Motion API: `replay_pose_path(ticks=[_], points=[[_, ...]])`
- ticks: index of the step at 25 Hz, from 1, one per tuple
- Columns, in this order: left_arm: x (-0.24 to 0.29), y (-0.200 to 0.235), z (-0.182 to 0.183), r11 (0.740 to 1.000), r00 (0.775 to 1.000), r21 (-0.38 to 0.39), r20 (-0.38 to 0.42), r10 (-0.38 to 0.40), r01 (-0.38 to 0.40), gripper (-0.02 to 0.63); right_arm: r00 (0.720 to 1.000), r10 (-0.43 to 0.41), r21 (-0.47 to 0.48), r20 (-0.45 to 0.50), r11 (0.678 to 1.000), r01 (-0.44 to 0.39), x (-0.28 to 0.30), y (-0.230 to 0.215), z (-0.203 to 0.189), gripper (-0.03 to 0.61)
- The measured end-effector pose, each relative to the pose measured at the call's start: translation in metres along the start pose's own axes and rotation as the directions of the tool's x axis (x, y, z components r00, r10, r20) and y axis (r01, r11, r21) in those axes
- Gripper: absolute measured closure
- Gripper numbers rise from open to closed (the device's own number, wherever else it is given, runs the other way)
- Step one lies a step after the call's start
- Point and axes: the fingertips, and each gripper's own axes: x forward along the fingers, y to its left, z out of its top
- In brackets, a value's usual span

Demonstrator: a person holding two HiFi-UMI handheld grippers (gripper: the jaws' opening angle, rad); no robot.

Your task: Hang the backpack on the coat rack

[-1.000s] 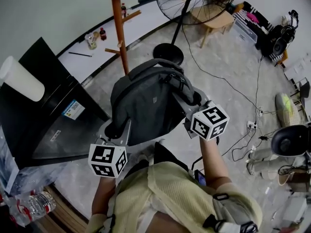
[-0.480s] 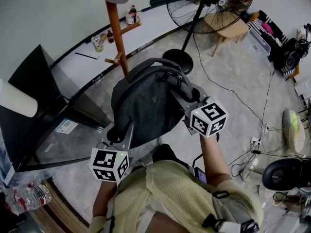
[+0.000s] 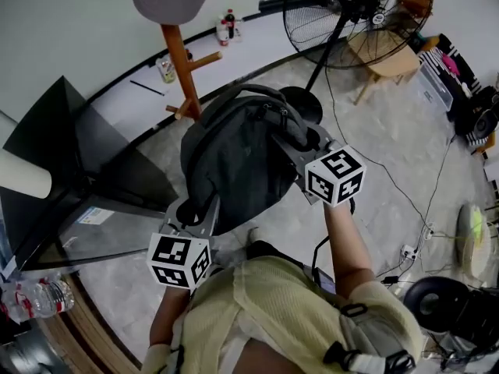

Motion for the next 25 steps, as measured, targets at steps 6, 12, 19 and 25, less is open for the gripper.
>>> replay_pose_path(ticks=[6, 12, 19, 25], points=[[0.024, -0.002, 0.016, 0.999, 0.999, -0.016, 0.016, 0.049, -0.049, 0.511, 0.997, 0.076, -0.03, -0.007, 0.997, -0.076, 0.026, -0.026, 0.014, 0.419], [0.039, 0.002, 0.026, 0.993, 0.993, -0.032, 0.04, 0.112, -0.11, 0.511, 0.99, 0.142, -0.046, -0.013, 0.989, -0.143, 0.05, -0.04, 0.022, 0.417], [0.052, 0.005, 0.032, 0.983, 0.982, -0.065, 0.063, 0.176, -0.172, 0.511, 0.977, 0.213, -0.067, -0.03, 0.974, -0.214, 0.074, -0.049, 0.028, 0.416], [0.058, 0.008, 0.034, 0.975, 0.974, -0.084, 0.079, 0.214, -0.208, 0.511, 0.965, 0.259, -0.085, -0.035, 0.961, -0.261, 0.092, -0.051, 0.032, 0.413]])
